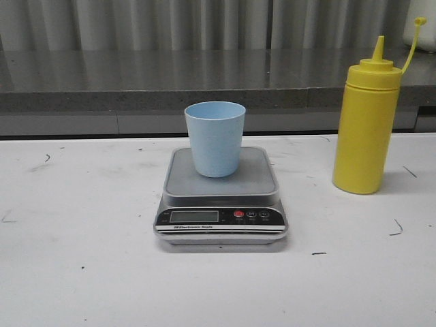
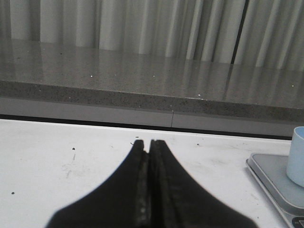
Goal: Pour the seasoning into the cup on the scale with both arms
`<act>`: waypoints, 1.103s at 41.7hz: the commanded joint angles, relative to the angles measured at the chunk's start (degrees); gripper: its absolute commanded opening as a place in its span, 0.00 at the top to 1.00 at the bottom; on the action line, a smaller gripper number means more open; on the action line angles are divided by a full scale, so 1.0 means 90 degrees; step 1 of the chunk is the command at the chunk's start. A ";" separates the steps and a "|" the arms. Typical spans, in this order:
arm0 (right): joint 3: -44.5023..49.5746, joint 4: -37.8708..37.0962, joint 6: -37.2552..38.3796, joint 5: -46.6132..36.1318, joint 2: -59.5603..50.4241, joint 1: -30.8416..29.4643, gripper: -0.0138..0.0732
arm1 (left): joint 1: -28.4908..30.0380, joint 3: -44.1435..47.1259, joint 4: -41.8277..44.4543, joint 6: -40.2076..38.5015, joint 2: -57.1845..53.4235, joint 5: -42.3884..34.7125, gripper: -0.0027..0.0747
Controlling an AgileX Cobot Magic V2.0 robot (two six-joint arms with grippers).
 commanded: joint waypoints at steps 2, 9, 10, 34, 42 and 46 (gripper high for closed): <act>-0.0197 -0.0038 0.0005 -0.0369 0.0052 -0.0010 0.92 | 0.0156 0.0154 -0.0046 -0.0041 -0.0113 -0.0650 0.99; -0.0197 -0.0038 0.0005 -0.0369 0.0052 -0.0010 0.92 | 0.0282 0.0154 -0.0046 -0.0041 -0.0113 -0.0650 0.99; -0.0197 -0.0038 0.0005 -0.0369 0.0052 -0.0010 0.92 | 0.0282 0.0154 -0.0014 -0.0041 -0.0113 -0.0650 0.99; -0.0197 -0.0038 0.0005 -0.0364 0.0052 -0.0010 0.92 | 0.0282 0.0154 0.0196 -0.0041 -0.0113 -0.0595 0.99; -0.0197 -0.0038 0.0005 -0.0364 0.0052 -0.0010 0.92 | 0.0282 0.0154 0.0196 -0.0041 -0.0113 -0.0595 0.99; -0.0197 -0.0038 0.0005 -0.0364 0.0052 -0.0010 0.92 | 0.0282 0.0154 0.0196 -0.0041 -0.0113 -0.0595 0.99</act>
